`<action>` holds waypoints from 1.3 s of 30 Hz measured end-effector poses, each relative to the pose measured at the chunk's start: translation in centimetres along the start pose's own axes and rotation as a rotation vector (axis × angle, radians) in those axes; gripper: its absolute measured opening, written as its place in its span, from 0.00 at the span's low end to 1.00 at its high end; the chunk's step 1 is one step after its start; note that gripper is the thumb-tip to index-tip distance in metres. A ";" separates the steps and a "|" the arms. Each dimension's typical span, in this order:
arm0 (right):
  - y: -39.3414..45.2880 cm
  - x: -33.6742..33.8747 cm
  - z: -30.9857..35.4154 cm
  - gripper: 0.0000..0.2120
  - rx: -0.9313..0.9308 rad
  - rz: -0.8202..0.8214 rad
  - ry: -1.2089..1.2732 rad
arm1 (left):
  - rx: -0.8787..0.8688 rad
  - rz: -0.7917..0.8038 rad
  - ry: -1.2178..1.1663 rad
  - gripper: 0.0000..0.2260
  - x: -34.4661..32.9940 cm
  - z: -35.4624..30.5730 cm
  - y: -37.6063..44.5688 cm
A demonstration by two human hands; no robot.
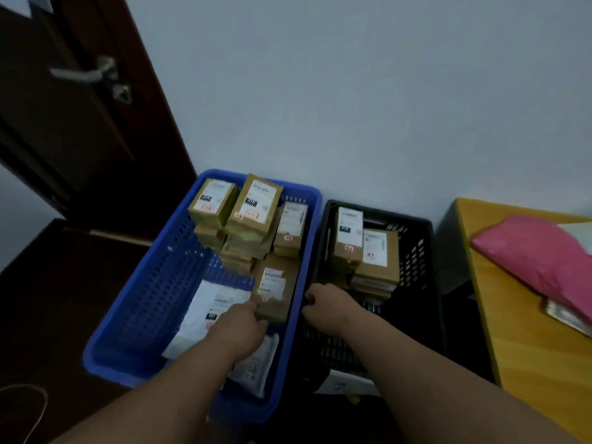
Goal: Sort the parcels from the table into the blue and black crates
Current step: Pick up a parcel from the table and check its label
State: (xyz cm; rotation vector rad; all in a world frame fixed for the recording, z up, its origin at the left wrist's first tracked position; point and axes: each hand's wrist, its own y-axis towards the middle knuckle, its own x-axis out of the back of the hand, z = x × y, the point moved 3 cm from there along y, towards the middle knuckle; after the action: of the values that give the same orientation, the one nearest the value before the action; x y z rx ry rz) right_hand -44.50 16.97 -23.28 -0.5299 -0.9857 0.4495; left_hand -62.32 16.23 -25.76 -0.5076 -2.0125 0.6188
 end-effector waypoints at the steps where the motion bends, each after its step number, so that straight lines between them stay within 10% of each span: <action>1: -1.1 0.8 -1.2 0.20 -0.031 -0.019 -0.038 | -0.031 -0.002 0.027 0.22 0.3 -1.1 -0.5; 19: -21.5 3.6 -19.9 0.20 -0.489 -0.375 -0.057 | -0.437 0.094 0.393 0.26 -6.7 -19.5 -7.1; 39: -34.5 11.8 -47.5 0.20 -0.560 -0.430 0.088 | -0.576 0.077 0.455 0.26 -25.1 -45.8 -13.5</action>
State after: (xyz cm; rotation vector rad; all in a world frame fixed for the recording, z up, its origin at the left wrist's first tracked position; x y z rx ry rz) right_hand 6.45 -13.50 -15.81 -0.8049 -1.1059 -0.2454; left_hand -11.73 1.21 -14.39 -0.9747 -1.7135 -0.0568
